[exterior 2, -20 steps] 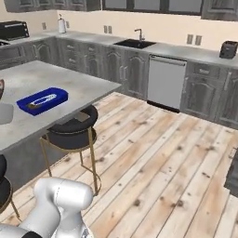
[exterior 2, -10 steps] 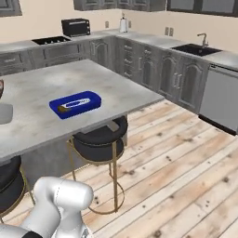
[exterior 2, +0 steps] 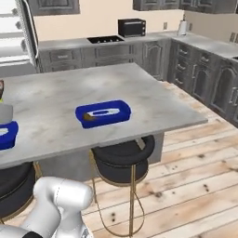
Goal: Gather the carrot and potato from the fridge and place them on a tray on the dining counter. Then gather the fish and chicken drumstick from the fridge and place them on the other tray.
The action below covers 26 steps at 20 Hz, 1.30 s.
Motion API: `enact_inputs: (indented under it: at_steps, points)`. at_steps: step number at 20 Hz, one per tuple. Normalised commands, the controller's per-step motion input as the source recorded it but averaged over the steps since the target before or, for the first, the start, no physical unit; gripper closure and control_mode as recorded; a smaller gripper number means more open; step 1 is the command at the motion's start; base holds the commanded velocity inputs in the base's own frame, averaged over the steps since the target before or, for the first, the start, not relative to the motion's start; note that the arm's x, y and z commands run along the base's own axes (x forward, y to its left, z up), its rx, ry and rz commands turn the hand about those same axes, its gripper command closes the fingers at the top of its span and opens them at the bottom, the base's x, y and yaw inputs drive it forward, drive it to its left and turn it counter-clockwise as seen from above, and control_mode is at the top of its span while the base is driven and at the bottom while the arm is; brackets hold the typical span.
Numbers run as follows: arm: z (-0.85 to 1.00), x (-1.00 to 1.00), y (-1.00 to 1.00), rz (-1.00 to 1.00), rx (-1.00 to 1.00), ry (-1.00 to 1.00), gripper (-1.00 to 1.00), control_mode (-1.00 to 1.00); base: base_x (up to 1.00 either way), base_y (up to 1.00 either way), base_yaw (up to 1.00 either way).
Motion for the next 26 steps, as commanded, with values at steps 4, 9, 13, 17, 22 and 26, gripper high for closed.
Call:
enact_inputs:
  at_steps: [4,9,13,17,22,26]
  points:
    - [0.0,0.0,0.0,0.0,0.0,0.0,1.0,1.0,0.59,-0.34,0.43]
    - [0.0,0.0,0.0,0.0,0.0,0.0,1.0,1.0,0.59,-0.5,0.37]
    - [0.0,0.0,0.0,0.0,0.0,0.0,1.0,1.0,0.65,-0.43,0.37]
    - [0.0,0.0,0.0,0.0,0.0,0.0,1.0,1.0,0.7,-0.42,0.38]
    - [0.0,0.0,0.0,0.0,0.0,0.0,1.0,1.0,0.78,-0.4,0.36]
    - [0.0,0.0,0.0,0.0,0.0,0.0,1.0,1.0,0.85,-0.27,0.3]
